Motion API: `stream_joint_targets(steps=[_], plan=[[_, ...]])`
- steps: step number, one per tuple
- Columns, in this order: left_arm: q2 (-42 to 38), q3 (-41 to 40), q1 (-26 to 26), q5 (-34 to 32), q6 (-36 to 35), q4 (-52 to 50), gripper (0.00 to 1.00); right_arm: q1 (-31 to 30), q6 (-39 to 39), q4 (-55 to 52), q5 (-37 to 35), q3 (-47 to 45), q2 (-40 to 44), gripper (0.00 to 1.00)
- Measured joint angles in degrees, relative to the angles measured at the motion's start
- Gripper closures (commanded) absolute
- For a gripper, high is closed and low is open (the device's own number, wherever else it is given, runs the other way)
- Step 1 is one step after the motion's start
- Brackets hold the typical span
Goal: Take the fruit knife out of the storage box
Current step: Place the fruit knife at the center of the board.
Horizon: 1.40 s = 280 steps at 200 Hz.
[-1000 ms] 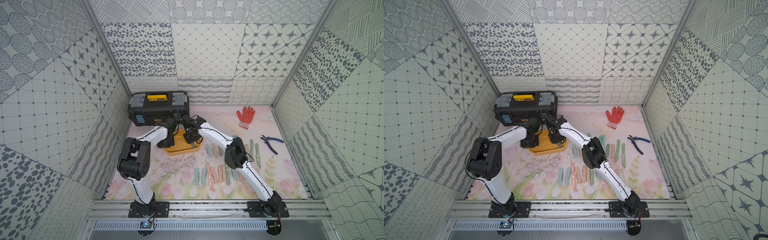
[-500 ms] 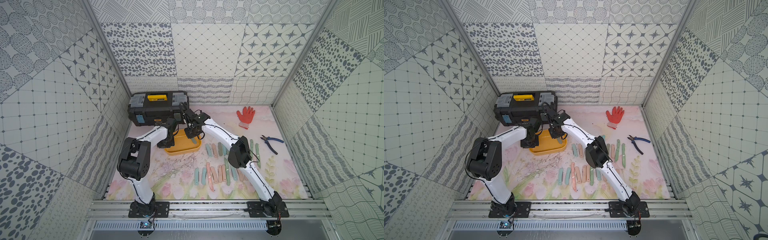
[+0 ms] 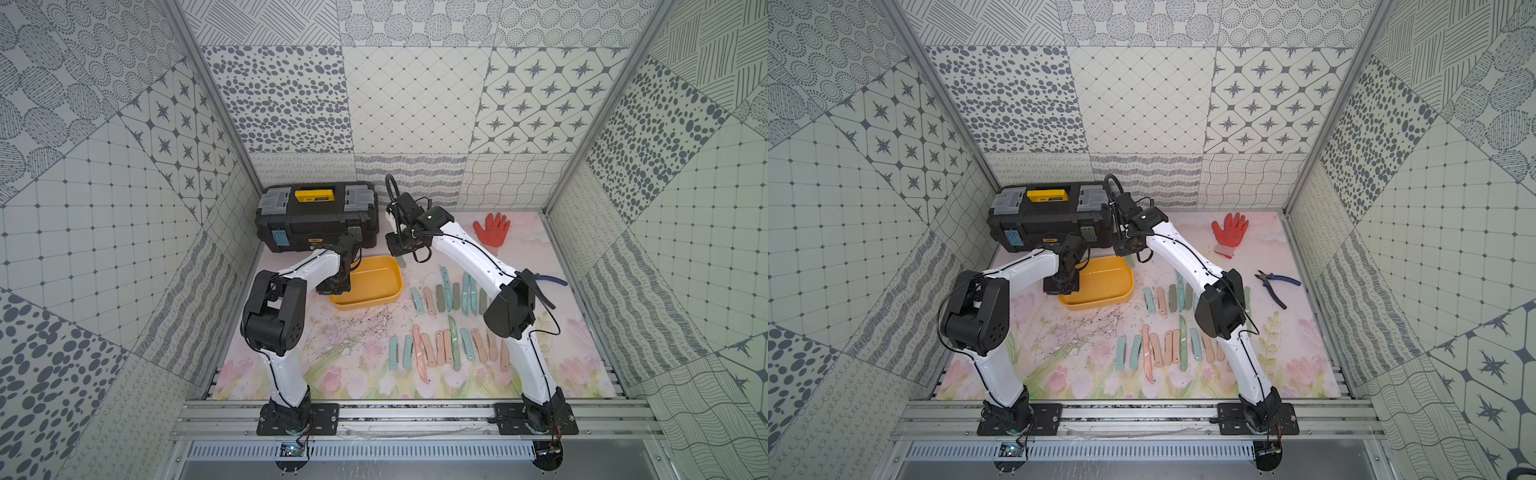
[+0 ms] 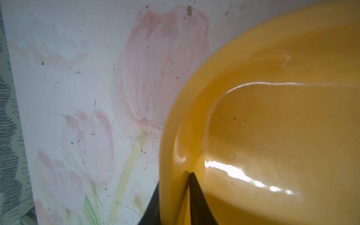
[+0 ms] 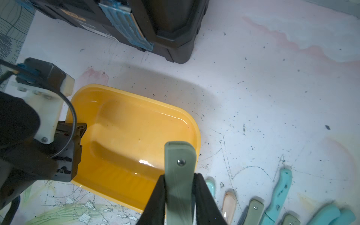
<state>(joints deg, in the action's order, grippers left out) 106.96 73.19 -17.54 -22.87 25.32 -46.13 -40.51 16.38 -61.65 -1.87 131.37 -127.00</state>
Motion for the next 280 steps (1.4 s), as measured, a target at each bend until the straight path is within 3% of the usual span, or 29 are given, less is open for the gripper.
stream_joint_targets(steps=[32,127,256,280], plan=[[1.3,1.7,-0.5,-1.2,0.8,-2.4,0.87,1.5,0.7,2.8,-0.5,-9.2,5.9,0.83],[3.2,3.3,-1.4,-4.9,4.4,-7.1,0.88,1.0,6.0,10.1,1.2,-31.7,12.2,0.84],[5.1,3.4,-1.6,-13.0,8.1,-11.4,0.89,-2.9,11.1,19.0,4.9,-41.2,11.4,0.84],[2.8,2.0,-1.6,-12.7,7.8,-10.1,0.83,-2.8,11.5,20.2,5.5,-41.2,9.6,0.85]])
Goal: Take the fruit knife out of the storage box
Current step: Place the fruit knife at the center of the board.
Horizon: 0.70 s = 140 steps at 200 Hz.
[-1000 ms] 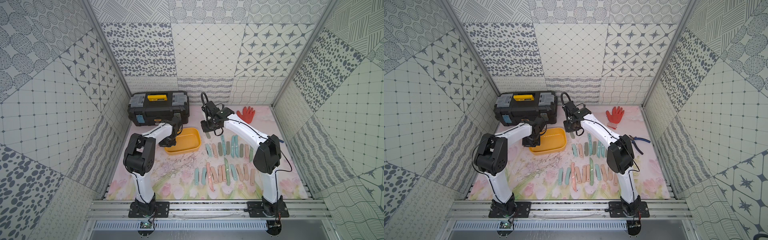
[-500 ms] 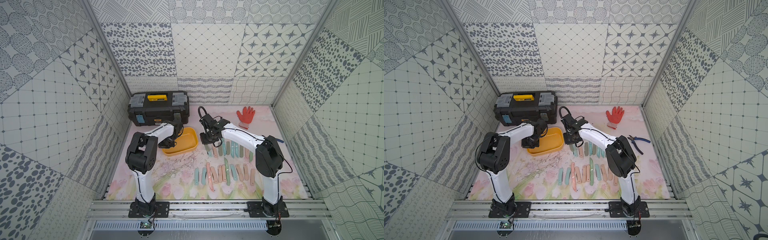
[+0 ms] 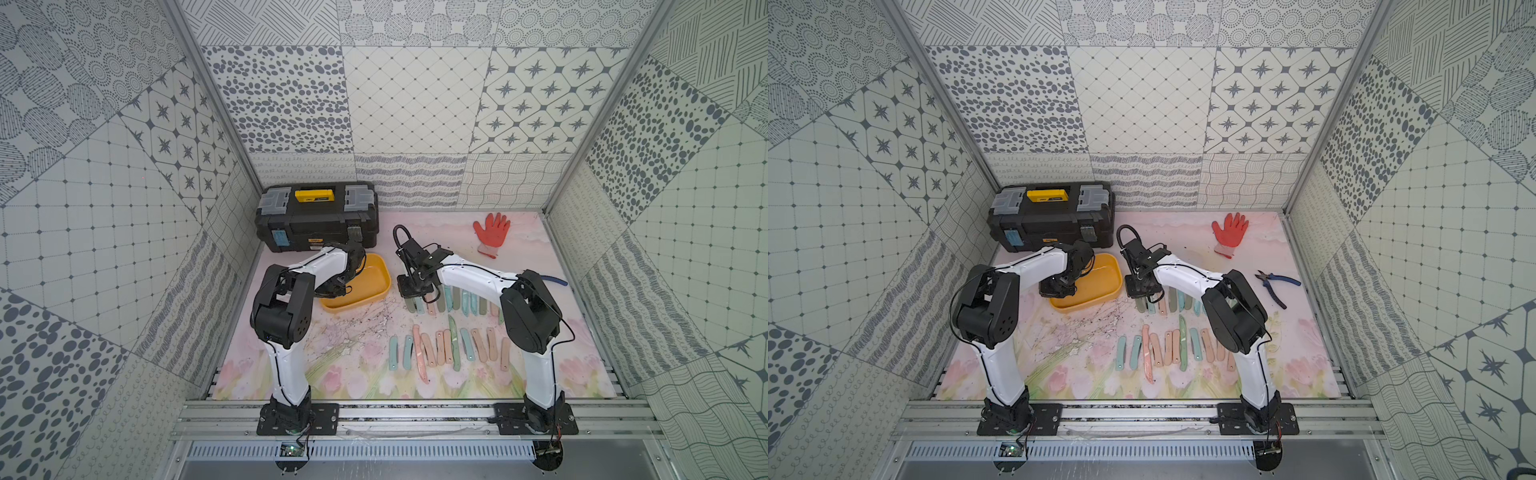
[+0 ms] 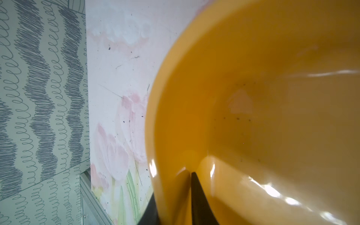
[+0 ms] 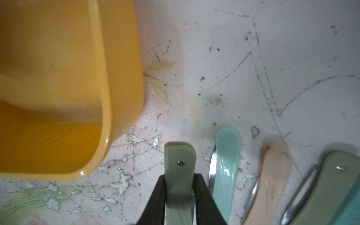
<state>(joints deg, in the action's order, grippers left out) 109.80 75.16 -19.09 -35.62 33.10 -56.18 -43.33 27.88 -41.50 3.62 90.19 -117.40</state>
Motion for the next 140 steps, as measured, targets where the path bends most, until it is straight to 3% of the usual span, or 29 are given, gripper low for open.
stream_joint_targets(steps=[21,55,140], plan=[[-3.0,-2.0,0.0,0.4,-0.8,2.0,0.71,-0.1,0.1,0.3,0.2,0.0,-1.2,0.84],[-7.8,-5.8,0.0,0.9,-3.8,3.6,0.65,-0.1,0.3,0.5,0.3,0.0,-2.1,0.84],[-10.6,-8.2,0.0,3.3,-7.8,7.1,0.65,-0.1,0.8,0.7,0.2,0.2,-4.3,0.81]])
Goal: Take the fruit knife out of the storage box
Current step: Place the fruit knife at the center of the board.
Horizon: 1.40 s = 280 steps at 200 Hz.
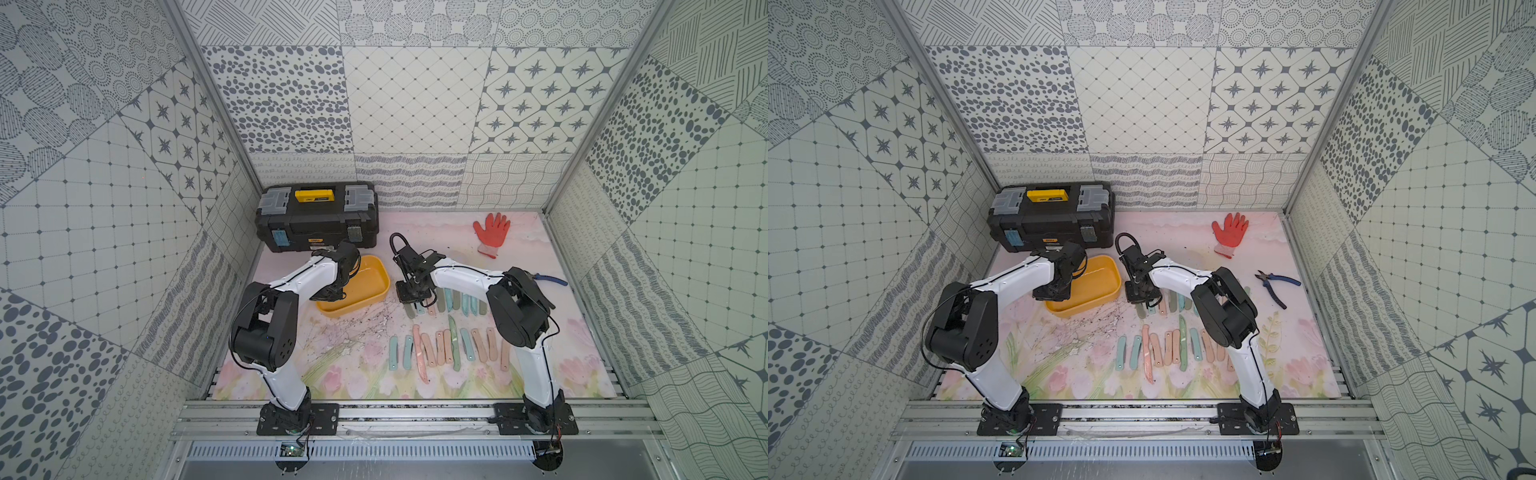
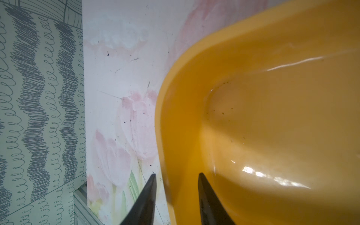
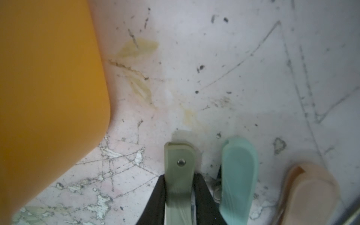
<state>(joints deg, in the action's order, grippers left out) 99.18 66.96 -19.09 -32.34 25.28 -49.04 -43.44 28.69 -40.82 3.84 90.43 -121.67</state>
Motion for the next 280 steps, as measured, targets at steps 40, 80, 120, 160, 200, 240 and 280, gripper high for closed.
stream_joint_targets(steps=[40,80,120,160,200,240,280], plan=[[-0.6,-0.1,0.0,1.2,-0.4,1.3,0.65,0.0,0.1,0.1,0.0,0.6,-0.5,0.77],[-0.6,-0.1,0.0,1.8,-0.4,1.9,0.65,0.0,0.5,0.1,0.0,0.6,-0.5,0.69],[-1.2,-0.2,0.0,3.1,-0.4,2.7,0.65,-0.1,0.5,0.7,0.0,0.7,-0.5,0.59],[-1.7,-0.6,0.1,3.9,-0.4,3.4,0.65,-0.3,0.5,0.7,0.0,0.7,-0.5,0.58],[-2.0,-1.0,0.1,4.3,-0.4,3.9,0.54,-0.3,0.5,0.7,-0.4,0.7,-0.4,0.55],[-6.4,-4.1,0.5,6.7,-0.6,6.0,0.47,-0.3,0.4,0.5,-0.5,0.7,-0.3,0.51],[-9.5,-5.3,0.5,8.3,-0.8,7.7,0.39,-0.3,-0.1,0.2,-0.7,0.7,0.1,0.43]])
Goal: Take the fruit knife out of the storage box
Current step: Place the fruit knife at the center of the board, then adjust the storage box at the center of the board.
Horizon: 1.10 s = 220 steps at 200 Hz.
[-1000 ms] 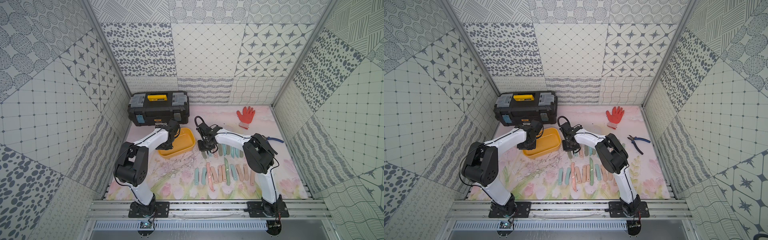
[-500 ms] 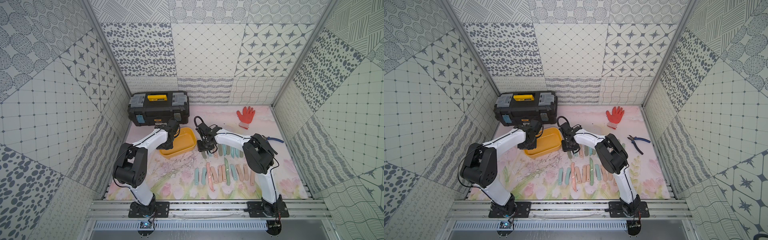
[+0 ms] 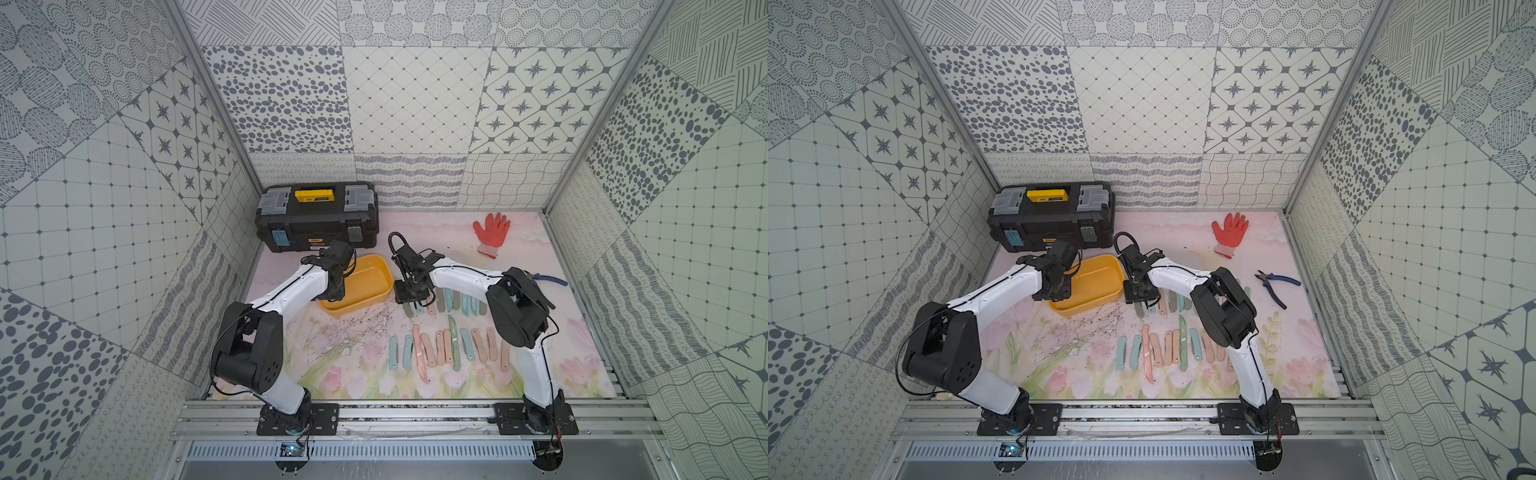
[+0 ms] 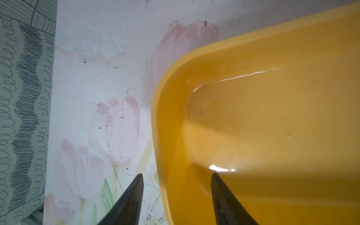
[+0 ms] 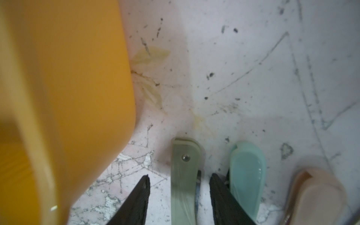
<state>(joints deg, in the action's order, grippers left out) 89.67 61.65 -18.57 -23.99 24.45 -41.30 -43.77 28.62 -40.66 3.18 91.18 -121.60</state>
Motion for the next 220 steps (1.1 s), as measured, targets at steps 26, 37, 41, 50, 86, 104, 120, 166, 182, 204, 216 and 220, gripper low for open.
stream_joint_targets(steps=[26,37,41,50,86,104,120,166,182,204,216,220], plan=[[-2.5,-1.2,0.3,1.0,0.0,1.3,0.35,0.0,-0.9,-0.4,-0.4,0.0,1.3,0.36],[-3.8,-1.7,0.5,1.2,0.0,1.8,0.34,0.0,-1.2,-0.5,-0.5,0.0,2.0,0.35],[-4.4,-1.9,0.6,1.4,0.0,2.0,0.33,0.0,-1.3,-0.5,-0.5,0.0,2.3,0.34],[-5.4,-2.3,0.8,1.7,0.0,2.4,0.33,0.0,-1.7,-0.7,-0.7,0.1,2.8,0.32],[-9.6,-3.8,2.3,3.1,0.4,4.2,0.32,0.0,-3.6,-2.2,-2.0,1.4,4.4,0.25],[-11.3,-4.2,3.0,3.8,0.7,4.8,0.32,0.0,-5.1,-3.4,-3.3,2.4,5.3,0.24],[-12.3,-4.5,3.6,4.3,1.1,5.0,0.31,0.2,-6.3,-3.9,-4.2,2.6,6.7,0.23],[-13.2,-4.8,4.9,5.8,2.3,5.6,0.31,0.4,-10.1,-1.5,-4.2,2.1,11.3,0.2],[-13.1,-4.8,5.5,6.1,2.4,6.0,0.31,0.2,-11.3,-1.7,-3.7,4.0,10.6,0.2],[-13.1,-4.8,6.0,6.6,2.6,6.4,0.31,-0.3,-12.6,-2.3,-3.4,8.5,6.8,0.19],[-13.1,-4.8,6.2,6.8,2.6,6.4,0.31,-0.5,-13.0,-2.4,-3.4,10.0,4.7,0.19],[-13.1,-4.8,6.2,6.9,2.6,6.5,0.31,-0.5,-13.1,-2.5,-3.4,10.5,4.0,0.19]])
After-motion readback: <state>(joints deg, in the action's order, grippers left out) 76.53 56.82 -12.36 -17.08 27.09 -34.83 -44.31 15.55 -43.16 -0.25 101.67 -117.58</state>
